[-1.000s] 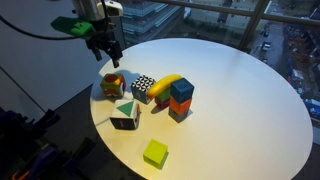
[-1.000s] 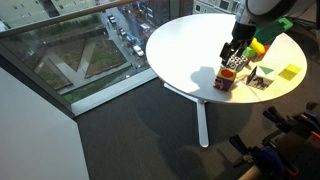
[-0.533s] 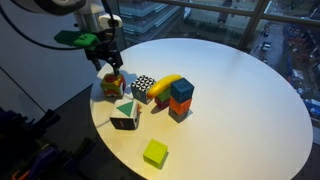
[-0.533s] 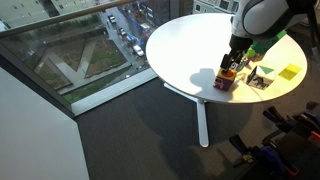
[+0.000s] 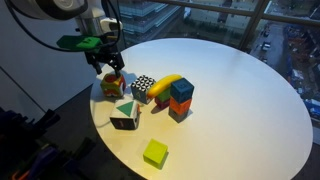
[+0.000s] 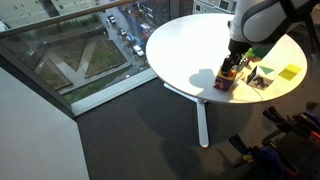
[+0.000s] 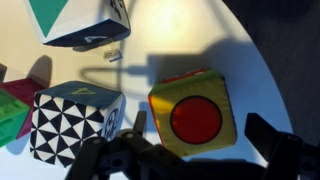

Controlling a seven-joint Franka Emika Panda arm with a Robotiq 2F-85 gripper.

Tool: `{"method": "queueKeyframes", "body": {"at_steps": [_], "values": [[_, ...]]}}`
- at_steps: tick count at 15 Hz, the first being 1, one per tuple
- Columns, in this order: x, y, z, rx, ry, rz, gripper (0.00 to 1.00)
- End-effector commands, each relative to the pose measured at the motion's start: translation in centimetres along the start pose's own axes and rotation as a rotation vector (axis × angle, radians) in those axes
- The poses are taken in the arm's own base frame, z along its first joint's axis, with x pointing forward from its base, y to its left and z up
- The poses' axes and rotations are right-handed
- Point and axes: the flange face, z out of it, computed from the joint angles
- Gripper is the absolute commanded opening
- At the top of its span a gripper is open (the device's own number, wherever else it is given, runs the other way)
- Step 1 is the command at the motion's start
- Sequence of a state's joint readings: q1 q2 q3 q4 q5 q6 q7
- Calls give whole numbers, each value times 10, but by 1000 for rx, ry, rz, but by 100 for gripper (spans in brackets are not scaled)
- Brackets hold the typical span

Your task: Place the multicolor block on the black and white block

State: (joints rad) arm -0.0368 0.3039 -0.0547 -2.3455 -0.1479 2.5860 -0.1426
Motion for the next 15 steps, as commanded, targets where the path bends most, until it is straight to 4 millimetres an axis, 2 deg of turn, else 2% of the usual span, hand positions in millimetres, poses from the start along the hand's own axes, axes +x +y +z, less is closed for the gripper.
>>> {"method": "queueKeyframes", "body": {"at_steps": [1, 10, 15], "values": [[0, 0, 0, 0, -2, -1, 100], [1, 0, 0, 0, -2, -2, 100], [2, 3, 12, -8, -8, -3, 100]]}}
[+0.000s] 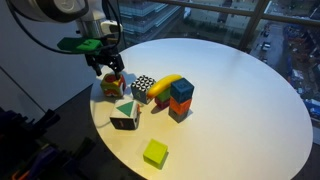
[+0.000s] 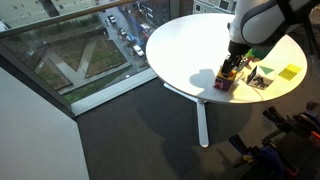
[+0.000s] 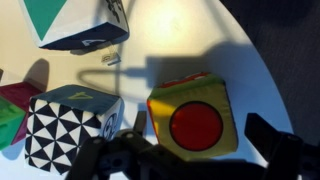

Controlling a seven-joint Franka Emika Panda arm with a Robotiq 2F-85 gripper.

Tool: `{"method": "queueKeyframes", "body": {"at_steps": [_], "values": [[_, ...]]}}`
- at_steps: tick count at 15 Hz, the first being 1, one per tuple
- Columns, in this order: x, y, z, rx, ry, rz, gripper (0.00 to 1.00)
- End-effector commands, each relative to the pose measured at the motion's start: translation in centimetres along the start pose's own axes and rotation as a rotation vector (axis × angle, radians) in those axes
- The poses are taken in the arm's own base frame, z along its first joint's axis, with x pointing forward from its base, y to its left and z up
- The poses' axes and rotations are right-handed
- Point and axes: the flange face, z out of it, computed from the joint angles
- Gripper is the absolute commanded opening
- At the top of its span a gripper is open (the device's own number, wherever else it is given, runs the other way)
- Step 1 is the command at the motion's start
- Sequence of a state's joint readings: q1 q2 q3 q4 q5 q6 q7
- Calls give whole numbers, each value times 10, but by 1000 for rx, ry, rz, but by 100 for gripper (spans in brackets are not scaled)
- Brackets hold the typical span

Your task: Place the multicolor block on the black and white block

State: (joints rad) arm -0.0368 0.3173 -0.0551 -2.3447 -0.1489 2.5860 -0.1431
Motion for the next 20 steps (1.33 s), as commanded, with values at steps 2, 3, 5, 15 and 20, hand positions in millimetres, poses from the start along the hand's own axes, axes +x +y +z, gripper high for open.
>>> {"method": "queueKeyframes", "body": {"at_steps": [2, 3, 5, 15, 20], "values": [[5, 4, 10, -9, 11, -11, 100], [7, 5, 12, -9, 16, -14, 100], [11, 6, 15, -10, 29, -16, 100], [21, 4, 46, -18, 24, -32, 66], [22, 12, 27, -25, 34, 1, 43]]}}
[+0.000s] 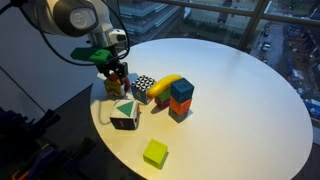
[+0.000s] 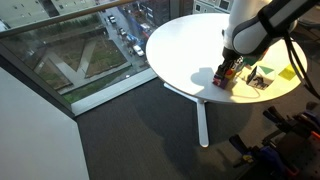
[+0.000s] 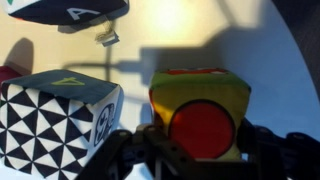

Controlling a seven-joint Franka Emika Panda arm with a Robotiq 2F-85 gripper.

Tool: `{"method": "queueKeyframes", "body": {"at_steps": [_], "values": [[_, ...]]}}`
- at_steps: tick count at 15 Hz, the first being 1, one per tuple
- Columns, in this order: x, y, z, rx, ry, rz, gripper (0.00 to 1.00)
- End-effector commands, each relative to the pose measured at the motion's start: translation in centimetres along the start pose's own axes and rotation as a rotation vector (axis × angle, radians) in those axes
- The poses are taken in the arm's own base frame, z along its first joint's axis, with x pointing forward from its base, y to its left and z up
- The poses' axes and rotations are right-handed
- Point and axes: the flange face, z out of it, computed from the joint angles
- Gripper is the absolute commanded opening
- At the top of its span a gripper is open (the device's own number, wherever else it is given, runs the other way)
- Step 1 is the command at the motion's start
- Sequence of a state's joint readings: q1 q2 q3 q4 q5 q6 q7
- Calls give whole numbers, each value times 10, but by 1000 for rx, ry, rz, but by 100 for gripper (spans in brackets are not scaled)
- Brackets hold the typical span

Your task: Place the multicolor block on the black and white block

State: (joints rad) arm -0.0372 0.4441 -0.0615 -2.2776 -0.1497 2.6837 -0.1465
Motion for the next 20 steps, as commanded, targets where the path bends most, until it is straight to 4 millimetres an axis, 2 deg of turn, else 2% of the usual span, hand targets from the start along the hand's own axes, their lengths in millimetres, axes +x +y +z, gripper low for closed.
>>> {"method": "queueKeyframes", "body": {"at_steps": [1, 5, 11, 20], "values": [[1, 10, -11, -19, -2, 13, 39], [0, 15, -24, 2, -16, 37, 33], [-2, 18, -53, 48, -32, 85, 25], [-4, 42, -89, 66, -31, 228, 25]]}}
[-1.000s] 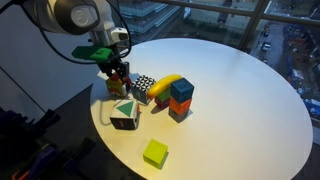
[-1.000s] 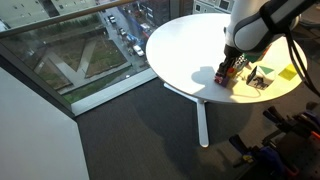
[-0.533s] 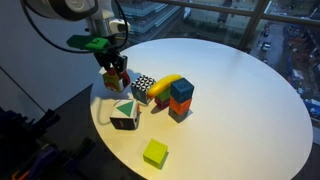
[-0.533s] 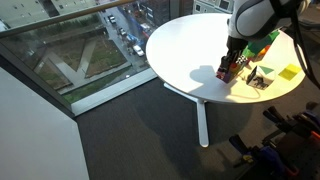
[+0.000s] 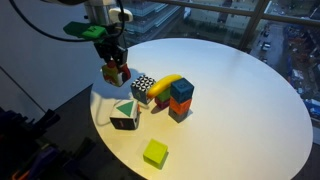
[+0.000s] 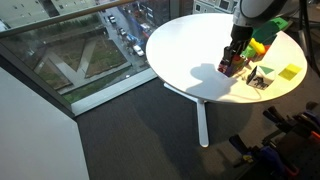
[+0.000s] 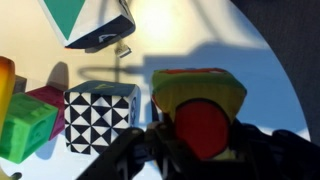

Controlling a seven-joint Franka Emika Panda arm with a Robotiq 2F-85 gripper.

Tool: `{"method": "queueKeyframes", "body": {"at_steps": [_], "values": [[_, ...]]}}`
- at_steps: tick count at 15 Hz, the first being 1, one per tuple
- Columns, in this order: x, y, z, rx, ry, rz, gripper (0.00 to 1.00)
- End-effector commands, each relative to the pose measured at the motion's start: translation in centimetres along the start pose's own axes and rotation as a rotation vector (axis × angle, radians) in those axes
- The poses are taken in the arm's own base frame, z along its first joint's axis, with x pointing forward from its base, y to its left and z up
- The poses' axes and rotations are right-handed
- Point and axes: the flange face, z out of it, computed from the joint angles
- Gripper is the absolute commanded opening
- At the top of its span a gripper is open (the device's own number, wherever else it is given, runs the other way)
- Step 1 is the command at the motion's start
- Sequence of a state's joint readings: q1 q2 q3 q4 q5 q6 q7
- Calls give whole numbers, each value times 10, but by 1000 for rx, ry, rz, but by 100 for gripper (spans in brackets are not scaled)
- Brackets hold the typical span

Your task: Place the multicolor block on the black and white block

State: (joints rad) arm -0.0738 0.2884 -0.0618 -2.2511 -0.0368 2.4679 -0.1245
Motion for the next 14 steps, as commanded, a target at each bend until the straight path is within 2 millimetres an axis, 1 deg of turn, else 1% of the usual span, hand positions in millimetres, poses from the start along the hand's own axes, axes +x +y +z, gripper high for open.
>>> {"method": "queueKeyframes", "body": {"at_steps": [1, 7, 14], "values": [[1, 15, -21, -1, 3, 84, 25], [5, 40, -37, -18, 24, 213, 25], [13, 67, -42, -30, 47, 266, 25]]}}
